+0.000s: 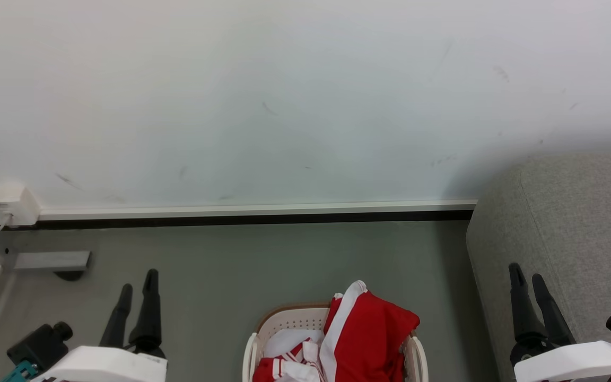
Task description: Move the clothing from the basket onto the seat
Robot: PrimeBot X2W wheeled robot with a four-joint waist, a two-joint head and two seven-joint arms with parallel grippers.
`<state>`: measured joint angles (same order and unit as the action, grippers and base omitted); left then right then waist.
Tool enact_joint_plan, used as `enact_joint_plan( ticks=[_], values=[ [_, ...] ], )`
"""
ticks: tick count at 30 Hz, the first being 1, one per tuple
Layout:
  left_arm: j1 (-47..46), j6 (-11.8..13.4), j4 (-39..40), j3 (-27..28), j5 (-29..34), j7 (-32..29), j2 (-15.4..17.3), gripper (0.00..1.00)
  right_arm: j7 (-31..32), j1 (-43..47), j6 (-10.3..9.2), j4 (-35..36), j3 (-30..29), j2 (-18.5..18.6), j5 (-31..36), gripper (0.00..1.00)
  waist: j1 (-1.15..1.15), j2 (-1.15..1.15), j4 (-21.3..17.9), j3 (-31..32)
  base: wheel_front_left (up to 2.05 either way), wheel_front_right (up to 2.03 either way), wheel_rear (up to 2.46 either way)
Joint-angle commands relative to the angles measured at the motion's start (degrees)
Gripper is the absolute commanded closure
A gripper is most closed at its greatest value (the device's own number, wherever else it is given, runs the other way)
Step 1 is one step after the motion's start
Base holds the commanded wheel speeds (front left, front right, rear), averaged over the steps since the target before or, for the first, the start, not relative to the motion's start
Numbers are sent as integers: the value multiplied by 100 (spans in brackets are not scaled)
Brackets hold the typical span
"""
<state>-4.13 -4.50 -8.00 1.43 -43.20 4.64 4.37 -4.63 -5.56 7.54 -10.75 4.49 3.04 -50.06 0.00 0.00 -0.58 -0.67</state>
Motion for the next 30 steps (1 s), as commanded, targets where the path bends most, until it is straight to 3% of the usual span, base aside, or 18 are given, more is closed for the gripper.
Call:
enact_joint_plan(
  ticks=[1,11,30],
  values=[
    [-11,34,61,-21,219,51,90,0,-52,-111,-4,79,7,9,213,0,0,0,-2,-1,0,0,0],
    [-20,210,13,-120,832,234,193,0,-225,-92,-5,55,23,-16,990,0,0,0,-26,-9,0,0,0],
    [37,269,54,-157,1973,524,269,0,-519,-124,-6,31,259,-16,1917,0,0,0,-65,-38,0,0,0]
  ],
)
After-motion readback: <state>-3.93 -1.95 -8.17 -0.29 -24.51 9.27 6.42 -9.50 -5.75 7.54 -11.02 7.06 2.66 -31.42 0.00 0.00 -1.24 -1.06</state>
